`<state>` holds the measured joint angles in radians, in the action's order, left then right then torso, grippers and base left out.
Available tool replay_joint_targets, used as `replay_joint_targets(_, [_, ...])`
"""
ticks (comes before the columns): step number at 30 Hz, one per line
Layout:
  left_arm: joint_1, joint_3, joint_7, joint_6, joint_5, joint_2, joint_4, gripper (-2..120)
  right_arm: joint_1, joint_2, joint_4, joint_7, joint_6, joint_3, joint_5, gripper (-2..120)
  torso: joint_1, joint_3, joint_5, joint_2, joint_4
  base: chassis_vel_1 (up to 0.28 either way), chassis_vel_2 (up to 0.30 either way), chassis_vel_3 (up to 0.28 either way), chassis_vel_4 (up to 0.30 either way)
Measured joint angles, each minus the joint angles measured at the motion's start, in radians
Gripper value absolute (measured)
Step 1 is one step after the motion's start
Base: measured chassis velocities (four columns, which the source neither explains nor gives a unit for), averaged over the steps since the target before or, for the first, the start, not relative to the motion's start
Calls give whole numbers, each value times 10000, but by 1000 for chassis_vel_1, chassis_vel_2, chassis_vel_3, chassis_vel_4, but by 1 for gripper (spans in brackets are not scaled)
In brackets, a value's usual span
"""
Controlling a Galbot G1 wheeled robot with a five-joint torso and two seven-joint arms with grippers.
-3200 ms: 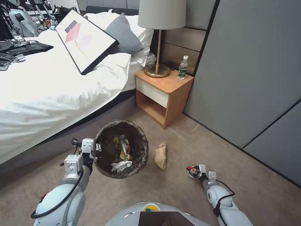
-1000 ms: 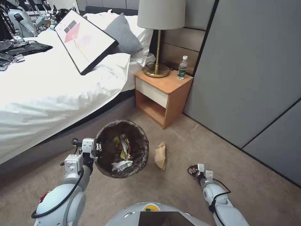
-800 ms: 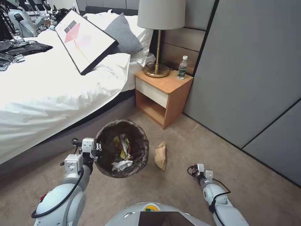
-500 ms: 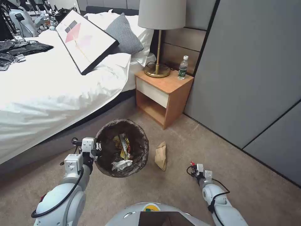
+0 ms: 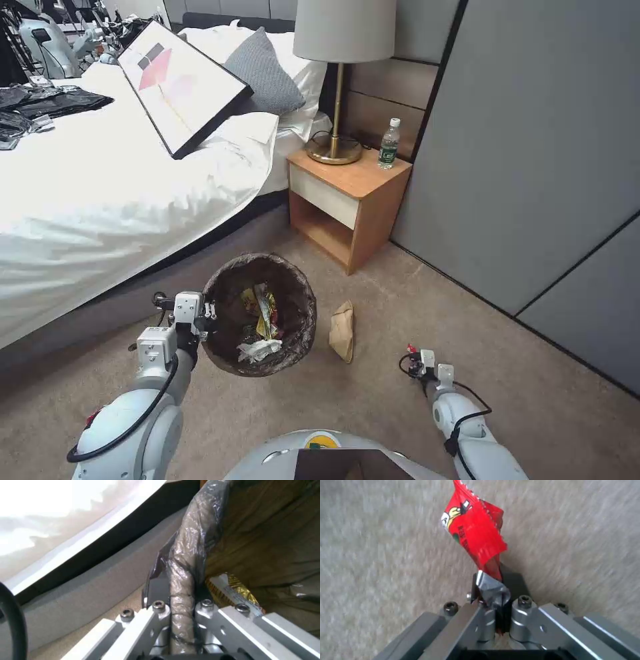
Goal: Pick up the trash bin, then pick up the garbage from the floor and place it into the trash bin.
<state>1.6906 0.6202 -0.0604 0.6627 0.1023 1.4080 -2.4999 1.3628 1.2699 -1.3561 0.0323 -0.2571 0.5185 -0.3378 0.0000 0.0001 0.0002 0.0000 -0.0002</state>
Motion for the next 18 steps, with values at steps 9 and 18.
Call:
replay_joint_targets(9, [6,3,1,-2,0,-5,0,2,594,-363,-2402,-113,325,634,631,0,0,0,-3,0,4,0,0,0,0])
replay_joint_targets(18, [-2,-41,5,9,-17,-11,0,2,1177,-1343,-5656,-343,-182,943,134,0,0,-1,-4,0,3,0,0,0,0])
